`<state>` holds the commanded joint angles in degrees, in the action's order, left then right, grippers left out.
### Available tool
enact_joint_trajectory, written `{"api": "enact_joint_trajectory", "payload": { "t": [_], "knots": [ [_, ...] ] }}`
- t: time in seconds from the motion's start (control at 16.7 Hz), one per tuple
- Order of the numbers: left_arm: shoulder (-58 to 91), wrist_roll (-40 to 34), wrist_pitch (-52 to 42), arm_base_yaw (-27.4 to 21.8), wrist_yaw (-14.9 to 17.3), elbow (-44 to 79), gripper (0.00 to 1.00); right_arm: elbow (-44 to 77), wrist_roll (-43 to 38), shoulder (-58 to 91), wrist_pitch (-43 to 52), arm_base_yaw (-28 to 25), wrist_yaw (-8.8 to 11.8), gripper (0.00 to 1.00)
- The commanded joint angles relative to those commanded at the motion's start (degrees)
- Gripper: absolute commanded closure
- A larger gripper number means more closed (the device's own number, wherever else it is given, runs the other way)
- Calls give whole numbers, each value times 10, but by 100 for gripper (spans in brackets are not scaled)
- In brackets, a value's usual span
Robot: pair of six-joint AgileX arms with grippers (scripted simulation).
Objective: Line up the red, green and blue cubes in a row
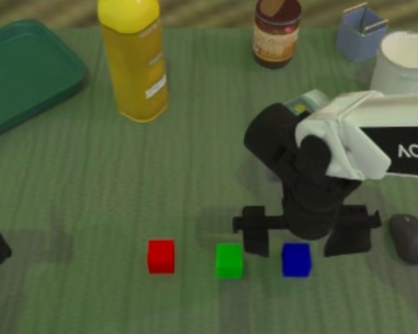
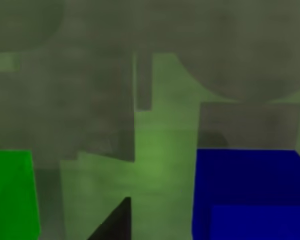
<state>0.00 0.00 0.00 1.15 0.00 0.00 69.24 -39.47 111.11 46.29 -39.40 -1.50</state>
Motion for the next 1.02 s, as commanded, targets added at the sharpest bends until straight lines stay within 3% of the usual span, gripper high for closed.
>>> {"api": "enact_joint_trajectory", "payload": {
  "t": [0.54,1.02],
  "knots": [
    [0,0,0,0,0,0,0,8,-1,-4,10,0,0,0],
    [0,0,0,0,0,0,0,91,-1,-59,149,-7,0,0]
  ]
}}
